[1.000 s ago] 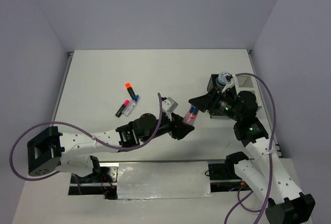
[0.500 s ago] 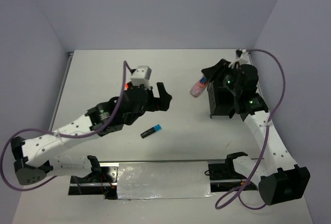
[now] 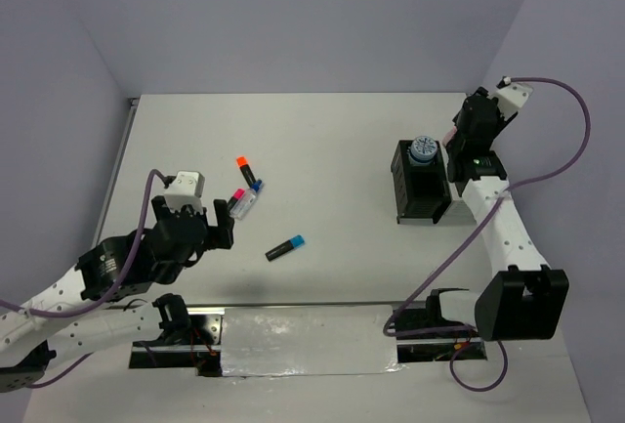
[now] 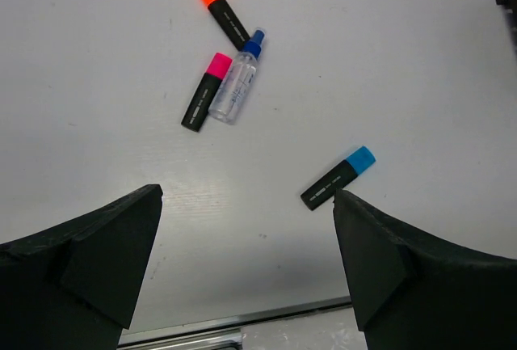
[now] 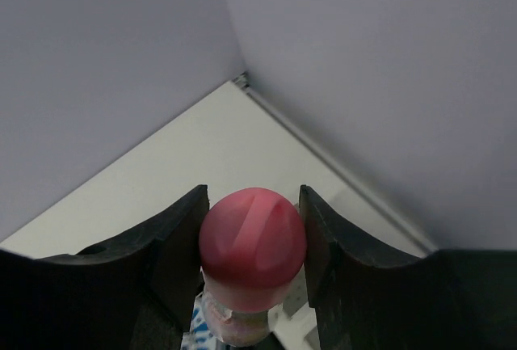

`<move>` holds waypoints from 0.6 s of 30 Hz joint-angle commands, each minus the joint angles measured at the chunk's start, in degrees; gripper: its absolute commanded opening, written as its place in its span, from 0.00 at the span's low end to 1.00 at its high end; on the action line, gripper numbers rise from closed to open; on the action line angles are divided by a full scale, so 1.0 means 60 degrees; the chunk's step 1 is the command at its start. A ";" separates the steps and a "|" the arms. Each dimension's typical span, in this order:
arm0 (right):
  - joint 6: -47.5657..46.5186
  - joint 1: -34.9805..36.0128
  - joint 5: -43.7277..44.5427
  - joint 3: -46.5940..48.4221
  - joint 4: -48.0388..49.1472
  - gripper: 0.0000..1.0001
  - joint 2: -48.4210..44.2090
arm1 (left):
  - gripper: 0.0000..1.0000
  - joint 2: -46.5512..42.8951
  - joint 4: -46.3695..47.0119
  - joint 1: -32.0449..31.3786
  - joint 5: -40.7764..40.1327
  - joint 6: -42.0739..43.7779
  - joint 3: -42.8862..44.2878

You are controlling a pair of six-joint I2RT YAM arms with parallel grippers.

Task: Sort the stationery into containers
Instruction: Place the stationery in the storage box.

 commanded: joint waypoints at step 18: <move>-0.1881 -0.0826 0.0225 -0.0977 0.4129 0.00 0.1571 | 0.99 0.0139 0.0831 0.0047 0.0426 0.0939 -0.0179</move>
